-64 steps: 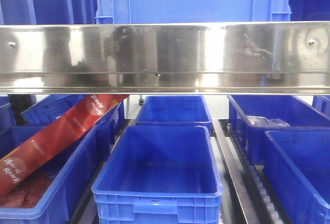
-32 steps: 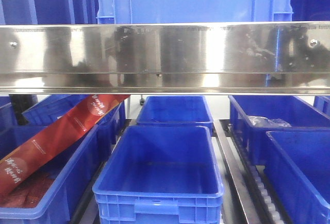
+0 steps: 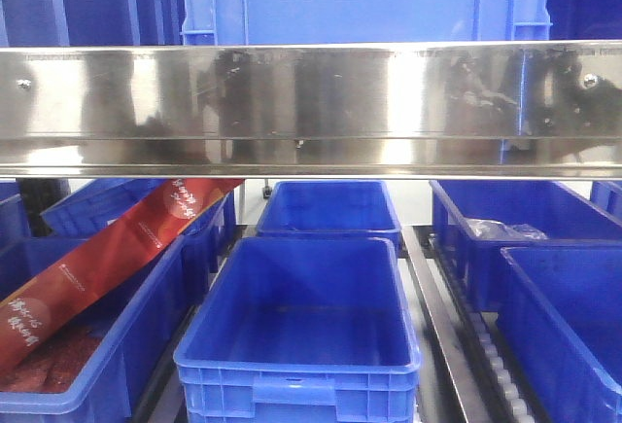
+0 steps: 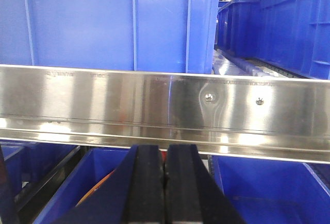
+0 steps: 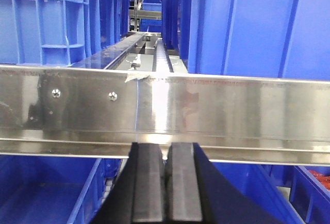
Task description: Place valve from conveyor to right shelf box
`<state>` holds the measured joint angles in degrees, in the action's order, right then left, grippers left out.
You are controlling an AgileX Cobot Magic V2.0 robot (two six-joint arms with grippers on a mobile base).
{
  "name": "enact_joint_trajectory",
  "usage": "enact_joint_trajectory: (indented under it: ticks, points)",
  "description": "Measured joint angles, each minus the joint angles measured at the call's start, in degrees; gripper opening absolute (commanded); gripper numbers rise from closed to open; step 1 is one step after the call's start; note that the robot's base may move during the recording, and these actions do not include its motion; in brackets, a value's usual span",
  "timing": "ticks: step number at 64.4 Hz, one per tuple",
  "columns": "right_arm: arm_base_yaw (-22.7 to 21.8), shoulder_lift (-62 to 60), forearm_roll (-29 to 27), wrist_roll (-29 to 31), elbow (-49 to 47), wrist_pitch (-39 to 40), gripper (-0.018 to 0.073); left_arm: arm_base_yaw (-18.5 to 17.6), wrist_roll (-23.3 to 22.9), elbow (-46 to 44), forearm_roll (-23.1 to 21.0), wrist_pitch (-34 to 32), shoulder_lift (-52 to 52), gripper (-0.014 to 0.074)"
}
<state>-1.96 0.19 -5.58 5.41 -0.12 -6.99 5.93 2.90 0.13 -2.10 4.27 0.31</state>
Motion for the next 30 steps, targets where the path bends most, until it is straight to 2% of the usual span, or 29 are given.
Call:
enact_joint_trajectory:
  ticks: [30]
  points:
    - [0.0, 0.0, 0.0, 0.0, 0.0, 0.1, -0.0155, 0.0, 0.0, 0.0, 0.0, 0.0, 0.0, -0.0111]
